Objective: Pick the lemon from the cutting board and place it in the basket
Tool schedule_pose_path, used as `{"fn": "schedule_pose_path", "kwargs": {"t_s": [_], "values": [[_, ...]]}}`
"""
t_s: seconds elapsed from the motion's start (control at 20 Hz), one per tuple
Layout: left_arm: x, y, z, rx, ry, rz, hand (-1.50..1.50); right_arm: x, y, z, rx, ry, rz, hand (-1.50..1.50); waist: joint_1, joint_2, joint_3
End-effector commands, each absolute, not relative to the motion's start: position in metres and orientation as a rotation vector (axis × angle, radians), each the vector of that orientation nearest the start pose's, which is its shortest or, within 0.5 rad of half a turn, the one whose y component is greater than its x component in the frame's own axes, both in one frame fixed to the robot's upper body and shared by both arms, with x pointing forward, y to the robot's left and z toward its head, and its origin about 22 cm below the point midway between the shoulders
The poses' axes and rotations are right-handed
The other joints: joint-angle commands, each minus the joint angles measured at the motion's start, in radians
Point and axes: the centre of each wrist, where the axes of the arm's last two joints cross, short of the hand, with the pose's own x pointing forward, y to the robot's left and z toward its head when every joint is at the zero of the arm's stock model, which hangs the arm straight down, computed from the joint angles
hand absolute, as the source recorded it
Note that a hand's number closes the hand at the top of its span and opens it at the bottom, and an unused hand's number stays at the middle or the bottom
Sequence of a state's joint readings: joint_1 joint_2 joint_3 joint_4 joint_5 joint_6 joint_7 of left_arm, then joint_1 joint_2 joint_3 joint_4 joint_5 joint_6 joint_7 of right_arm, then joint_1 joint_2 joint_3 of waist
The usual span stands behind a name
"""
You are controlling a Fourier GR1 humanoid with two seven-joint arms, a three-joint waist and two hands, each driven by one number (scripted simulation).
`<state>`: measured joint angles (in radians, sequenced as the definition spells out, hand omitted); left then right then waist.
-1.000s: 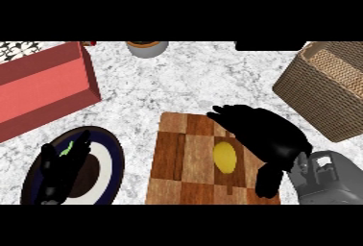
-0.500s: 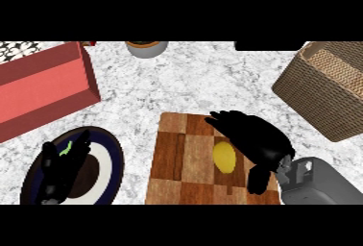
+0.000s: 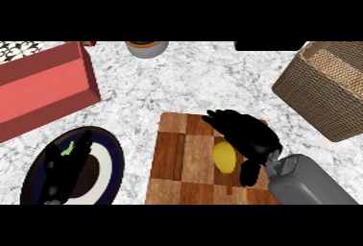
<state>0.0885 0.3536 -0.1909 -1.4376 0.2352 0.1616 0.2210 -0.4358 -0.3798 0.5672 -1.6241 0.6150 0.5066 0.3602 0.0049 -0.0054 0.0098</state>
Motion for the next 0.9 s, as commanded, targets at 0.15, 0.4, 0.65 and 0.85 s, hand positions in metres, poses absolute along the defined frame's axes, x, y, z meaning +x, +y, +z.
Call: {"fn": "schedule_pose_path", "kwargs": {"t_s": [0.15,0.4,0.65,0.85], "values": [[0.194,0.300,-0.044,0.149,-1.000,-0.035,0.00,0.267,-0.121,0.083,-0.475,-1.229,1.661,-1.50,0.001,0.004,-0.010],[0.210,0.296,-0.044,0.141,-1.003,-0.030,0.00,0.270,-0.131,0.055,-0.506,-1.092,1.723,-1.50,-0.001,0.006,-0.010],[0.192,0.296,-0.051,0.161,-0.995,-0.044,0.00,0.283,-0.133,0.046,-0.499,-1.066,1.712,-1.50,0.003,0.006,-0.010],[0.198,0.295,-0.062,0.161,-1.006,-0.027,0.00,0.287,-0.137,0.027,-0.465,-1.103,1.697,-1.50,0.000,0.007,-0.010]]}}
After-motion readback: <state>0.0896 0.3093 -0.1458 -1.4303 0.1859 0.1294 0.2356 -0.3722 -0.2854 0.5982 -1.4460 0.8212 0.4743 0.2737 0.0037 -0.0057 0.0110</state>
